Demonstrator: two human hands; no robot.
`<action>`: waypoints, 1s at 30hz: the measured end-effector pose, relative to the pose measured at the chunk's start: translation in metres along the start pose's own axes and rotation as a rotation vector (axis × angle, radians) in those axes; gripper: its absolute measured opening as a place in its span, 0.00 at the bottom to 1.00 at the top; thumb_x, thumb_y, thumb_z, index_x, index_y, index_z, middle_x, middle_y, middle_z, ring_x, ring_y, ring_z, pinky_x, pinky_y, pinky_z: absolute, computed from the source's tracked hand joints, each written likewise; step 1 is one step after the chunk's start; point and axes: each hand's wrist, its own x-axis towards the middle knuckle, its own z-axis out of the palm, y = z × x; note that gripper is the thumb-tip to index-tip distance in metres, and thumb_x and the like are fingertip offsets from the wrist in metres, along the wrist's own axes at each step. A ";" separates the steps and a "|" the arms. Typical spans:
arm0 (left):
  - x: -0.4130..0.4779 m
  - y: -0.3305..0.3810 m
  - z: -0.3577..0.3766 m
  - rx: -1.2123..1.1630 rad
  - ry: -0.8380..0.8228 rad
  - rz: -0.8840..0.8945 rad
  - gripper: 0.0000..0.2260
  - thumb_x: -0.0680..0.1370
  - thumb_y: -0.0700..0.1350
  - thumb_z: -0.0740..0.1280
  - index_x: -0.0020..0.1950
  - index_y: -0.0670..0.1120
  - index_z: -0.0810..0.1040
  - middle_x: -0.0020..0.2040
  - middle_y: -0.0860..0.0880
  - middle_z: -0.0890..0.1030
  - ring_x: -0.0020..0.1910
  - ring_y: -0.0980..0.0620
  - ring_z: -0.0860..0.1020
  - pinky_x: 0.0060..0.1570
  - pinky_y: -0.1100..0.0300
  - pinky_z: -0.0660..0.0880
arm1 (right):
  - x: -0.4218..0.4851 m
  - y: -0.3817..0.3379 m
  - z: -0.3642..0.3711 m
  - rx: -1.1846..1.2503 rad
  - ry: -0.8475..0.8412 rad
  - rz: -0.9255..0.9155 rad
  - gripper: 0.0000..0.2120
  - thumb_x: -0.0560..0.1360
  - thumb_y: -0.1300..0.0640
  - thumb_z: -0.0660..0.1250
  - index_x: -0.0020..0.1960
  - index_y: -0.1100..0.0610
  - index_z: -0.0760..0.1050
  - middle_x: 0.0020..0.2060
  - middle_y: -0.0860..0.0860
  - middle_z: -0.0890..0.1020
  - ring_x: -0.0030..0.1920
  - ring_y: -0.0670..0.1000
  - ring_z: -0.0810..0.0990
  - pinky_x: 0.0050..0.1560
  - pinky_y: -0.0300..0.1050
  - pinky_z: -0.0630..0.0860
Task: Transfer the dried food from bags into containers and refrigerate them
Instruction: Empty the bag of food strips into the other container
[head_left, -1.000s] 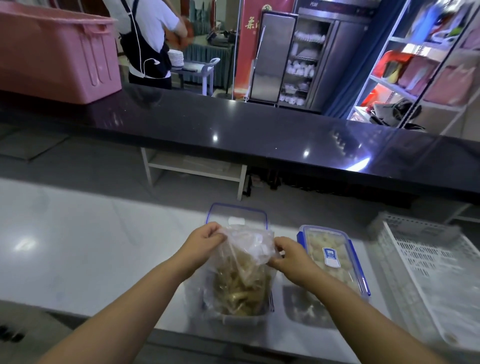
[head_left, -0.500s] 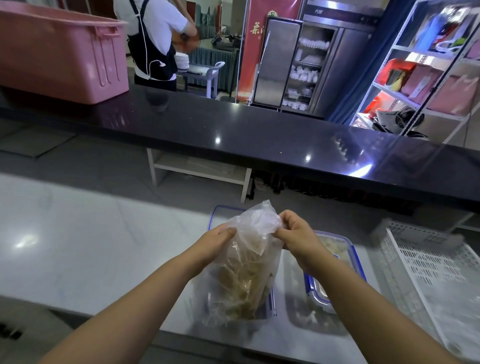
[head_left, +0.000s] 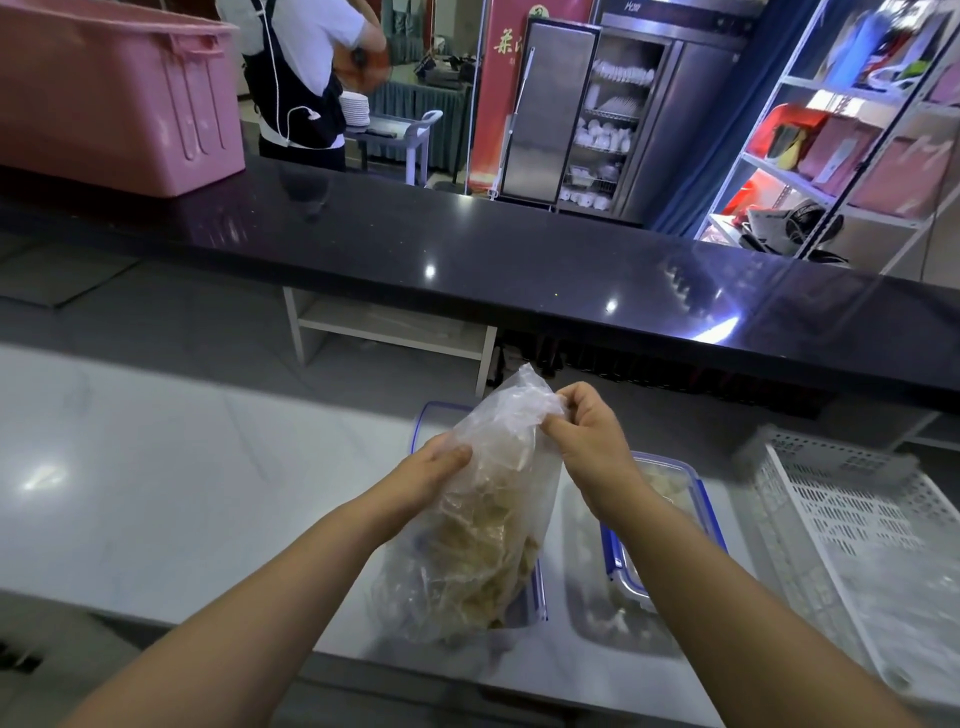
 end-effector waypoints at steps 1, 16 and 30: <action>-0.002 -0.001 -0.001 -0.007 -0.008 0.005 0.23 0.76 0.60 0.63 0.68 0.54 0.69 0.61 0.48 0.79 0.57 0.47 0.79 0.62 0.45 0.73 | 0.000 0.001 0.000 0.002 0.014 -0.010 0.05 0.74 0.65 0.63 0.42 0.57 0.70 0.41 0.57 0.75 0.40 0.53 0.73 0.41 0.46 0.74; -0.054 -0.080 0.036 1.136 0.205 0.306 0.50 0.63 0.72 0.56 0.63 0.62 0.18 0.74 0.53 0.31 0.71 0.57 0.28 0.73 0.47 0.34 | 0.003 0.012 0.003 -0.090 0.035 -0.013 0.05 0.75 0.64 0.63 0.43 0.56 0.69 0.39 0.53 0.73 0.39 0.51 0.71 0.39 0.44 0.72; 0.005 -0.050 0.017 1.036 0.107 0.300 0.46 0.71 0.58 0.68 0.77 0.51 0.39 0.75 0.55 0.36 0.73 0.58 0.36 0.75 0.53 0.44 | 0.025 -0.002 0.001 -0.056 0.095 -0.006 0.05 0.73 0.66 0.63 0.43 0.57 0.70 0.40 0.55 0.74 0.40 0.53 0.72 0.42 0.48 0.74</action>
